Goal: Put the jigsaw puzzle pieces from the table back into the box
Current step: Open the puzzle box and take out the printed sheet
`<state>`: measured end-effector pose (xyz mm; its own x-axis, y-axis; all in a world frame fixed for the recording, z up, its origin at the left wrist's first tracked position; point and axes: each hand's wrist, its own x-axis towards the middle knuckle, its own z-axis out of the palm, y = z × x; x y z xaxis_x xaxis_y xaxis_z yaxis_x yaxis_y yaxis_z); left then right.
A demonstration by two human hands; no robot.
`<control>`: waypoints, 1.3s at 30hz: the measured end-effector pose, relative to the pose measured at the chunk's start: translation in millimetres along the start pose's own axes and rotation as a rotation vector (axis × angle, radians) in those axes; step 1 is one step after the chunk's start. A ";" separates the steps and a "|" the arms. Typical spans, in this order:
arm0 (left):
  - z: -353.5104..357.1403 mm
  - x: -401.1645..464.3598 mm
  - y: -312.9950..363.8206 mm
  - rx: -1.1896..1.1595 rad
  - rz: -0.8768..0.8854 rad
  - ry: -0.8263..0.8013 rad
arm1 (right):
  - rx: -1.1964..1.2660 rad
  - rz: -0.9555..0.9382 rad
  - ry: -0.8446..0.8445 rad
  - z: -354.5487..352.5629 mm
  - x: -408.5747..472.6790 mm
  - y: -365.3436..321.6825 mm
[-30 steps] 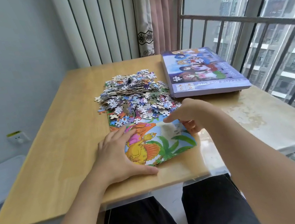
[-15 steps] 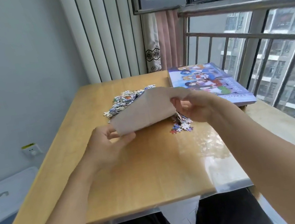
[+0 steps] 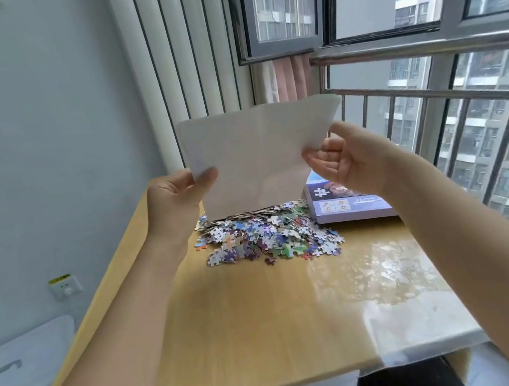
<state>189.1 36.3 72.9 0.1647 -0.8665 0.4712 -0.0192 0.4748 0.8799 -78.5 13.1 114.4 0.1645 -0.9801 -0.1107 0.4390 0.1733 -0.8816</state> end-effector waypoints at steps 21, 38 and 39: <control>34.6 -77.4 -73.6 -0.546 -0.731 0.079 | -0.506 0.225 -0.161 -143.3 -49.6 103.2; 61.3 -80.7 -95.6 -0.485 -0.610 0.257 | -0.218 -0.169 0.405 -168.3 -43.3 78.5; 59.6 -78.7 -97.6 -0.521 -0.622 0.257 | -0.117 -0.182 0.409 -174.2 -46.6 69.9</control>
<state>119.2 49.0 -46.3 0.2152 -0.9612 -0.1726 0.5951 -0.0110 0.8035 -209.3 54.1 -22.1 -0.2782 -0.9552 -0.1009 0.3224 0.0061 -0.9466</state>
